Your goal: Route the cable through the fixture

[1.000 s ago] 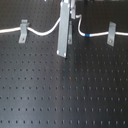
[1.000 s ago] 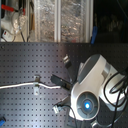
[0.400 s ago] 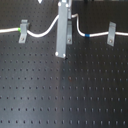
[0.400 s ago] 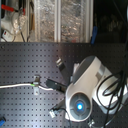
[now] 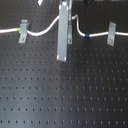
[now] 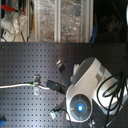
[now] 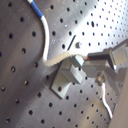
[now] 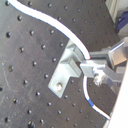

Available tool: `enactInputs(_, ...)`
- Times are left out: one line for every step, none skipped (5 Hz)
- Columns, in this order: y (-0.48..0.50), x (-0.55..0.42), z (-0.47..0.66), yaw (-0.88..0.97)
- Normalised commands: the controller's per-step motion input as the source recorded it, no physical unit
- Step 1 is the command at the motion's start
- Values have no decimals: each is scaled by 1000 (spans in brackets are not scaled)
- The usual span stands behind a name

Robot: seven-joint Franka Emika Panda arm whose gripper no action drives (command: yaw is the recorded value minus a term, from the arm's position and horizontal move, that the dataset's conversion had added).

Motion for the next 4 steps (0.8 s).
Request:
enactInputs(-23, -3, 56, 0)
enactInputs(49, -328, 100, -157)
enactInputs(46, -359, 13, -123)
enactInputs(47, 4, 2, 0)
